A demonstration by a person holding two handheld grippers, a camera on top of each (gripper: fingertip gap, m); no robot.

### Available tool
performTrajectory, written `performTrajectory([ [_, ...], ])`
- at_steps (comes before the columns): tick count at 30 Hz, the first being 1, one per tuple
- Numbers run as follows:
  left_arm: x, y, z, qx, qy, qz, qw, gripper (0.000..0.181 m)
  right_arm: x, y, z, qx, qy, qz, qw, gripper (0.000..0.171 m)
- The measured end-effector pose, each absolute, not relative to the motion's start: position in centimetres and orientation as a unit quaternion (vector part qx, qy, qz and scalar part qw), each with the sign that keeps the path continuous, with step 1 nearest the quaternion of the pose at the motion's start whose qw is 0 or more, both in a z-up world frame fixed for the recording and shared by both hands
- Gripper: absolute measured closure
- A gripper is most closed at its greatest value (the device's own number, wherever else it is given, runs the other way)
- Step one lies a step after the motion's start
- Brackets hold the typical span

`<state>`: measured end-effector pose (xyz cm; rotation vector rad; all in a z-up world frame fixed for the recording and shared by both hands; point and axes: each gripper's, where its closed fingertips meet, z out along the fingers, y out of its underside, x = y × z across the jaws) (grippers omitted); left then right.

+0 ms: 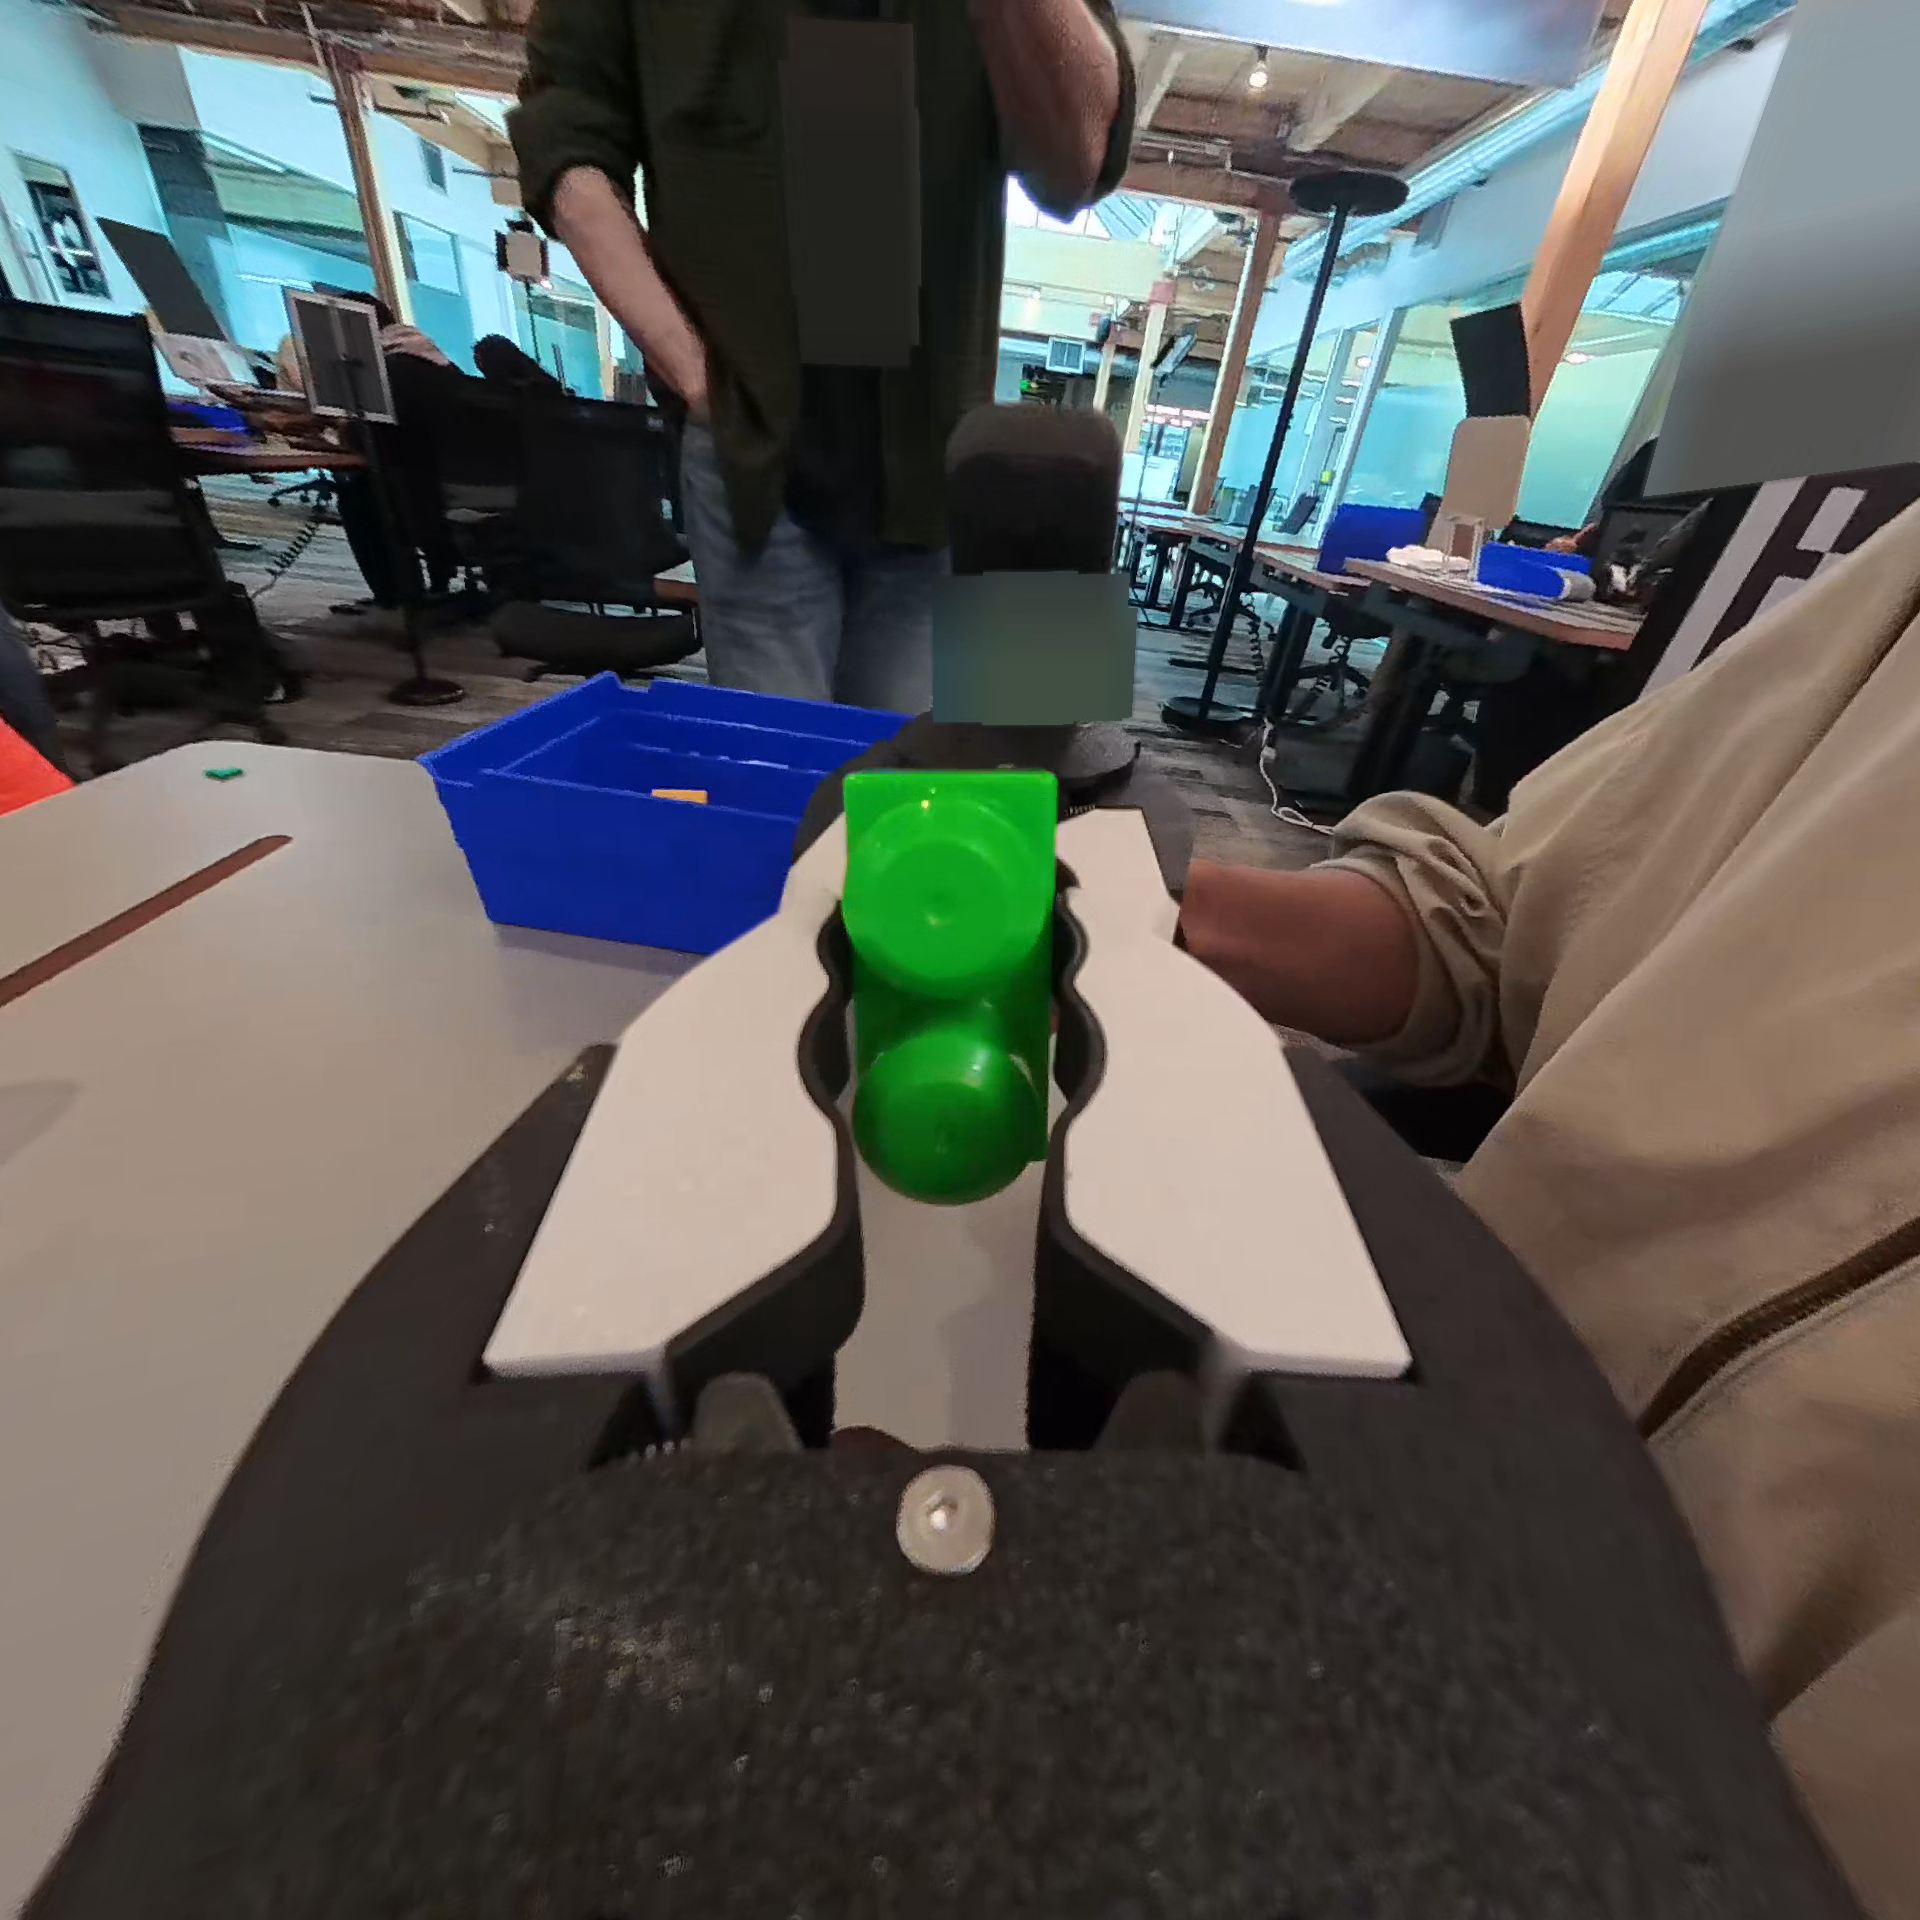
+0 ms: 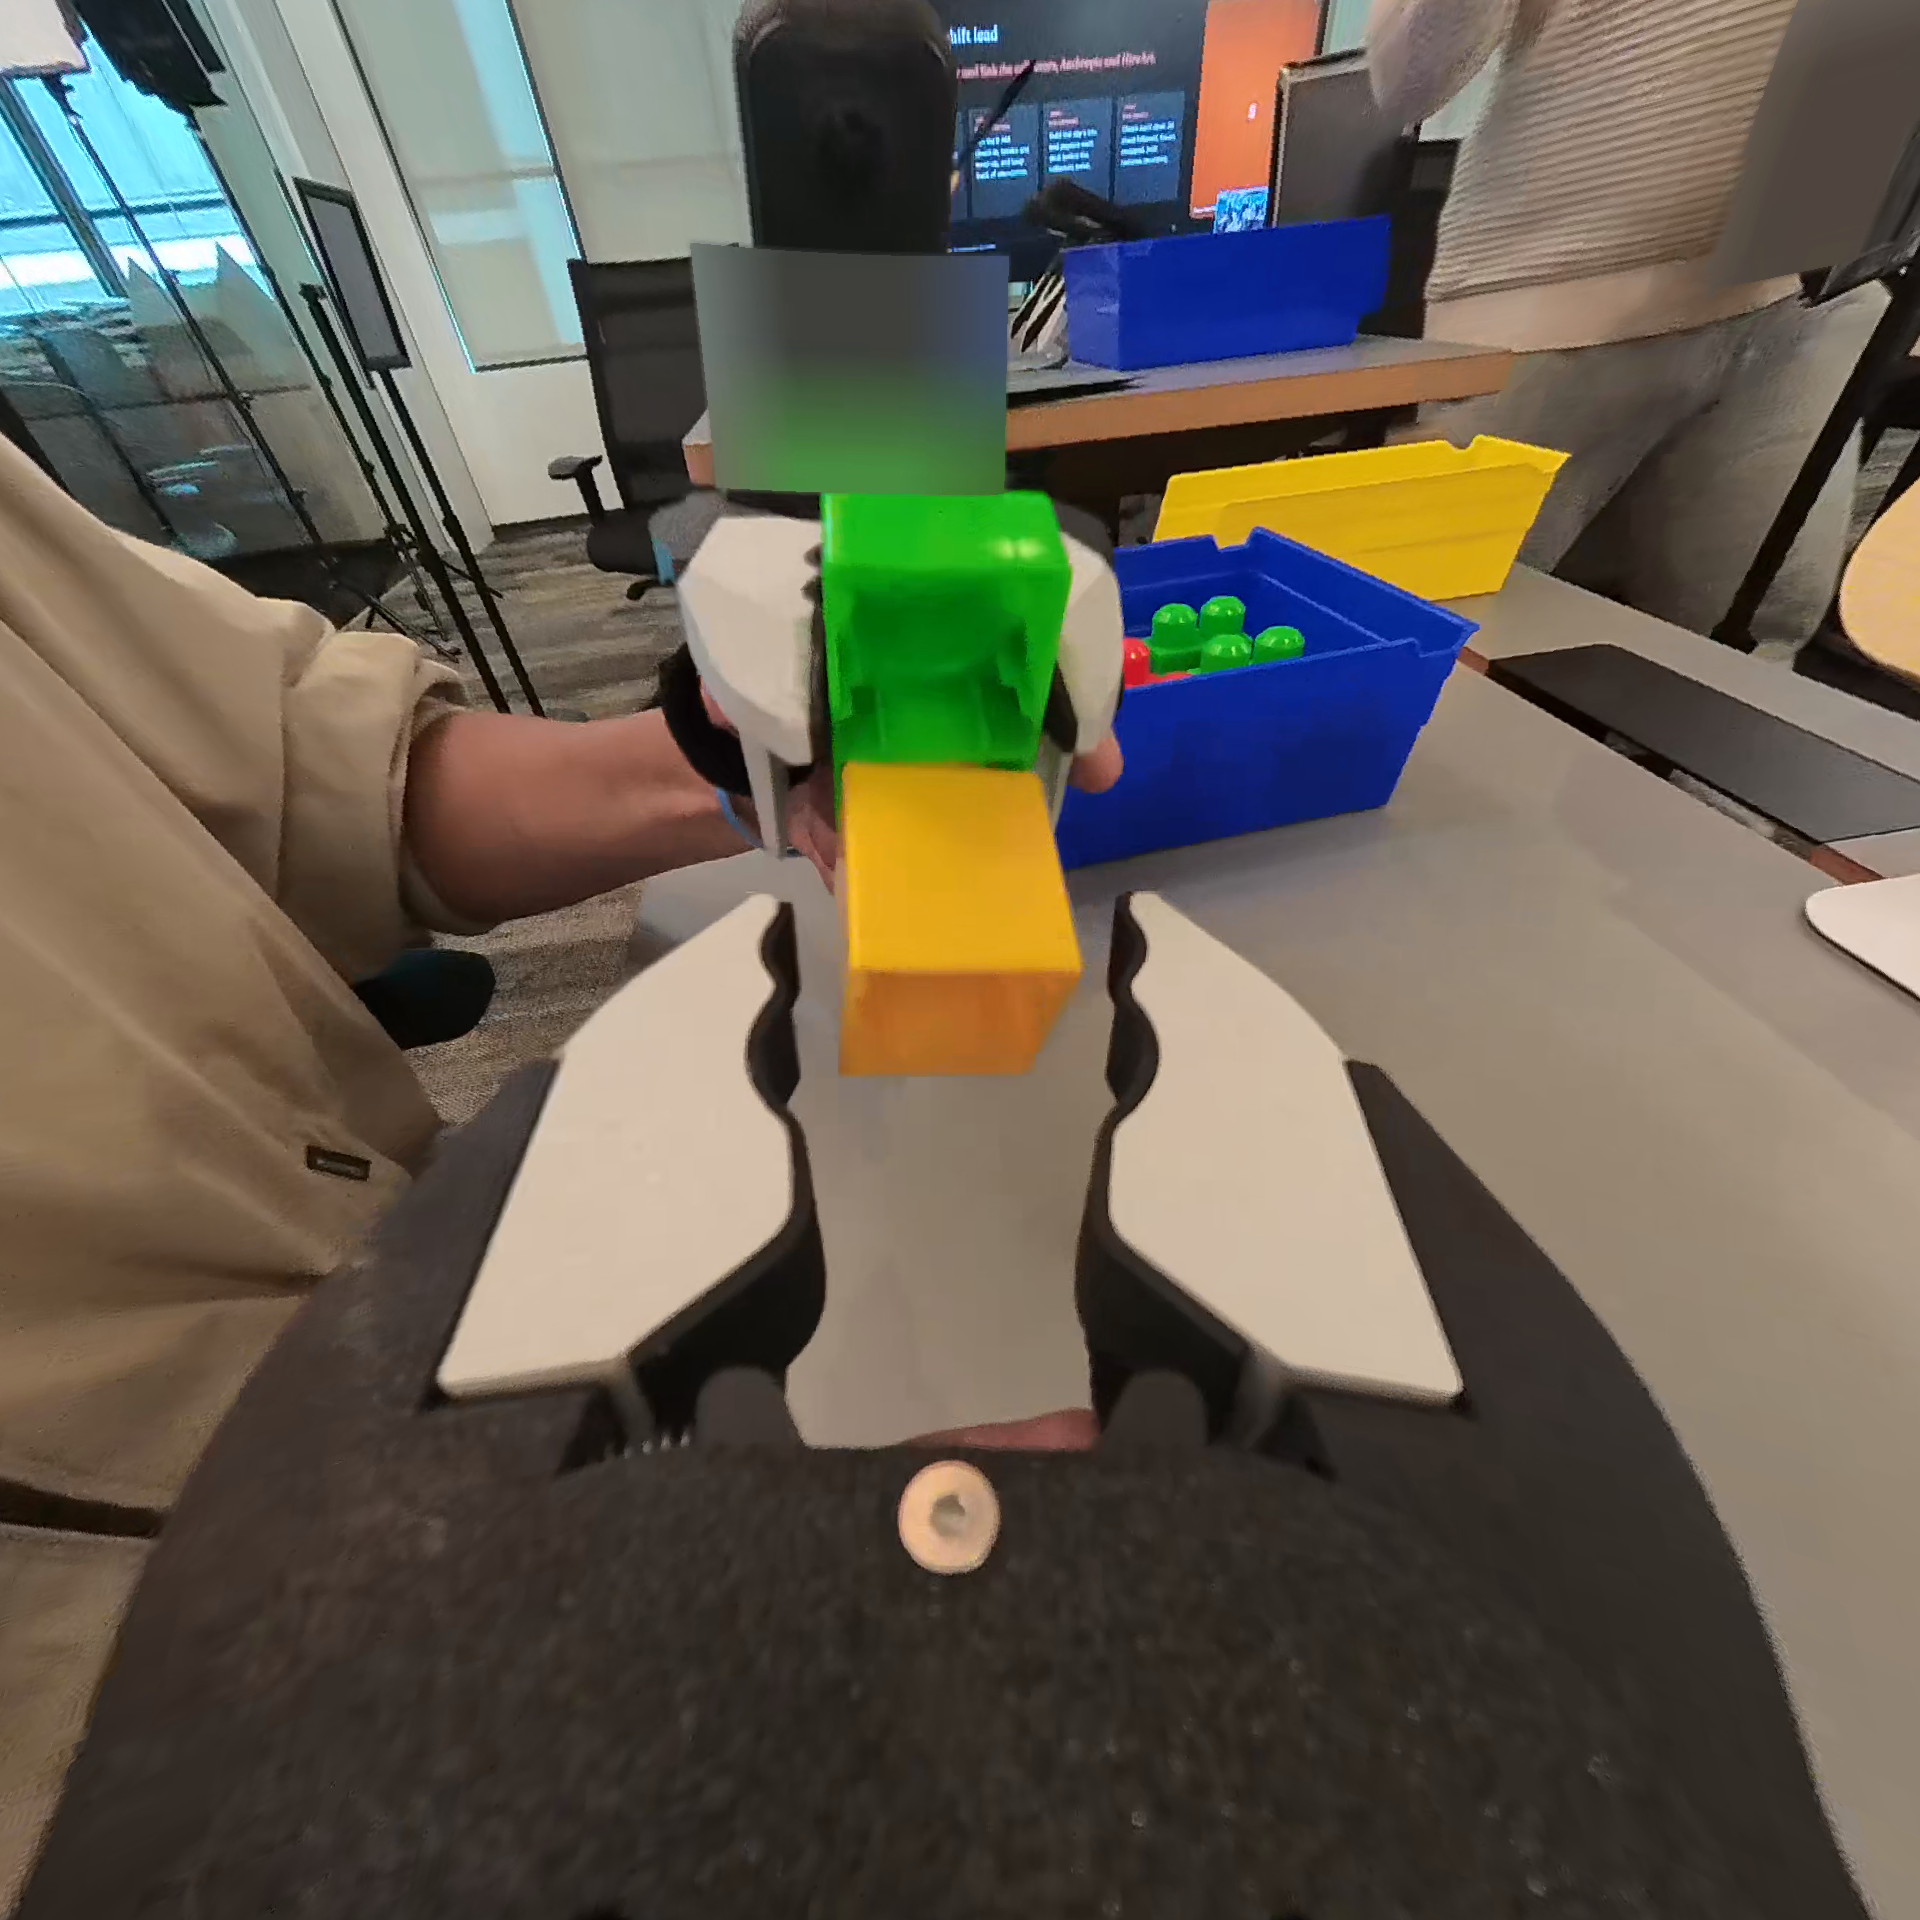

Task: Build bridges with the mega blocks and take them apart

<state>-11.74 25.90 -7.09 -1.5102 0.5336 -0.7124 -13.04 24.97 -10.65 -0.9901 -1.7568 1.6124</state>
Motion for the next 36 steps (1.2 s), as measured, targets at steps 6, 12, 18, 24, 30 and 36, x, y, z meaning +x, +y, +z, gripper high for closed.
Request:
performTrajectory([
  [6, -10.8, 26.0, -8.6, -0.671, 0.258, -0.308, 0.623, 0.146, -12.6, 24.7, -11.8, -0.364, -0.670, 0.593, 0.256, 0.130],
  [12, -10.5, 25.5, -8.9, -0.681, 0.284, -0.285, 0.612, 0.146, -12.1, 24.4, -11.9, -0.354, -0.679, 0.595, 0.245, 0.131],
  [18, -14.6, 23.9, -6.5, -0.676, 0.251, -0.253, 0.645, 0.145, -9.9, 28.7, -11.3, -0.387, -0.663, 0.579, 0.275, 0.131],
  [24, -17.6, 22.7, -7.0, -0.714, 0.185, -0.150, 0.658, 0.145, -7.2, 32.8, -10.3, -0.457, -0.635, 0.493, 0.381, 0.131],
  [30, -20.1, 22.3, -10.9, -0.767, 0.014, 0.014, 0.641, 0.146, -7.3, 33.4, -12.1, -0.541, -0.579, 0.351, 0.499, 0.130],
  [36, -21.0, 19.7, -14.9, -0.774, -0.129, 0.084, 0.614, 0.145, -7.5, 32.3, -16.1, -0.619, -0.476, 0.334, 0.527, 0.130],
])
